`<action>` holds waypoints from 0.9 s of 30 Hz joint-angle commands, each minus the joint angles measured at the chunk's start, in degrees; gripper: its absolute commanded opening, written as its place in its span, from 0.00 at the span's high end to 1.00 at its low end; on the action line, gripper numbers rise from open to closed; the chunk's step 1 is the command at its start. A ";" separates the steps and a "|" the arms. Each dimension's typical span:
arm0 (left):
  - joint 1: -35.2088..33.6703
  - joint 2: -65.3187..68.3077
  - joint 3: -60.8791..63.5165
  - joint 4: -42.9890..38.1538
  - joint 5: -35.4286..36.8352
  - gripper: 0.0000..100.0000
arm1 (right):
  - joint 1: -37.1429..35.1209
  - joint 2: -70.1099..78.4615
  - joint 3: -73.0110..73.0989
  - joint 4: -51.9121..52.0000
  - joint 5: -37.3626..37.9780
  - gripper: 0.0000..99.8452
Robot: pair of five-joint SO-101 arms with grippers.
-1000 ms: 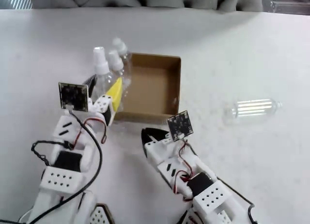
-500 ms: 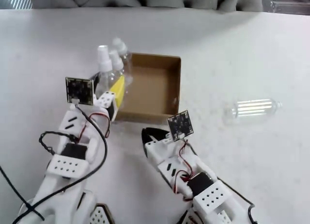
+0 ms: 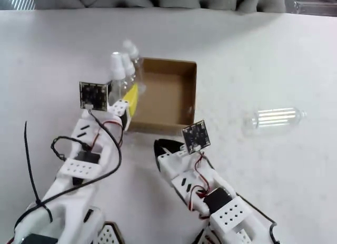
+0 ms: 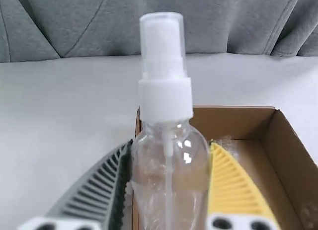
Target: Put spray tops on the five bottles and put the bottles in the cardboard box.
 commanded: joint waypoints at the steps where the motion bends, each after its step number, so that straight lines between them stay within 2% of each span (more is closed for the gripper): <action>1: -0.22 2.68 -3.87 -3.60 -0.70 0.98 | 0.40 0.22 0.44 0.22 0.18 0.98; 12: -0.84 7.16 0.44 -13.27 -0.70 0.97 | 0.48 0.22 0.44 0.22 0.18 0.98; 27: -0.84 7.34 2.81 -13.19 -0.70 0.97 | 0.57 0.31 0.44 0.22 0.18 0.98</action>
